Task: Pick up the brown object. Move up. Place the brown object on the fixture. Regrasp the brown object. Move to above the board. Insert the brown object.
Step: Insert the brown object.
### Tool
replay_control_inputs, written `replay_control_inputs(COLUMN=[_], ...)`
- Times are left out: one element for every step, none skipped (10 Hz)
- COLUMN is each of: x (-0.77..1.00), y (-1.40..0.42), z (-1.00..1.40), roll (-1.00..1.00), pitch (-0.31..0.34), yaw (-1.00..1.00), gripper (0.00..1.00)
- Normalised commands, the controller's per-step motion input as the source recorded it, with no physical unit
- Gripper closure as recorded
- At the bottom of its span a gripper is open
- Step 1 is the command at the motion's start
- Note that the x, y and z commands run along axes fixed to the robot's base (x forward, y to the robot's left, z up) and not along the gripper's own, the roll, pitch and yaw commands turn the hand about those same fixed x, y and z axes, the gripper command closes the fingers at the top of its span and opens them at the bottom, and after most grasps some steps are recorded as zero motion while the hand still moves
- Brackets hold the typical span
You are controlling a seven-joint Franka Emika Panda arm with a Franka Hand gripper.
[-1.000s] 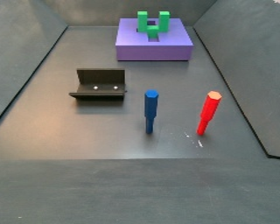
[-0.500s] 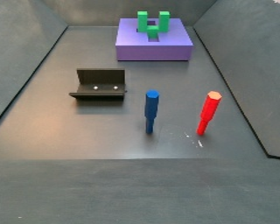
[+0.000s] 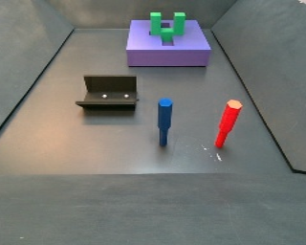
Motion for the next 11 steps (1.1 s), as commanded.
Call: replay_control_inputs(x=[0.0, 0.0, 0.0, 0.0, 0.0, 0.07, 0.01, 0.01, 0.07, 0.0, 0.02], y=[-0.05, -0.07, -0.06, -0.05, -0.1, -0.05, -0.05, -0.04, 0.0, -0.05, -0.06], z=[0.0, 0.0, 0.0, -0.09, -0.47, -0.7, -0.66, -0.67, -0.53, -0.42, -0.35], roll=[-0.25, -0.22, -0.2, -0.19, -0.07, 0.0, 0.0, 0.0, 0.0, 0.0, 0.0], pitch=[-0.087, -0.089, -0.076, -0.173, -0.246, -0.196, -0.214, -0.206, -0.074, -0.059, -0.051], yaw=[-0.85, -0.89, -0.9, -0.92, -0.88, -0.91, -0.93, -0.94, -0.97, -1.0, -0.99], gripper=[1.0, 1.0, 1.0, 1.0, 1.0, 1.0, 1.0, 1.0, 1.0, 1.0, 1.0])
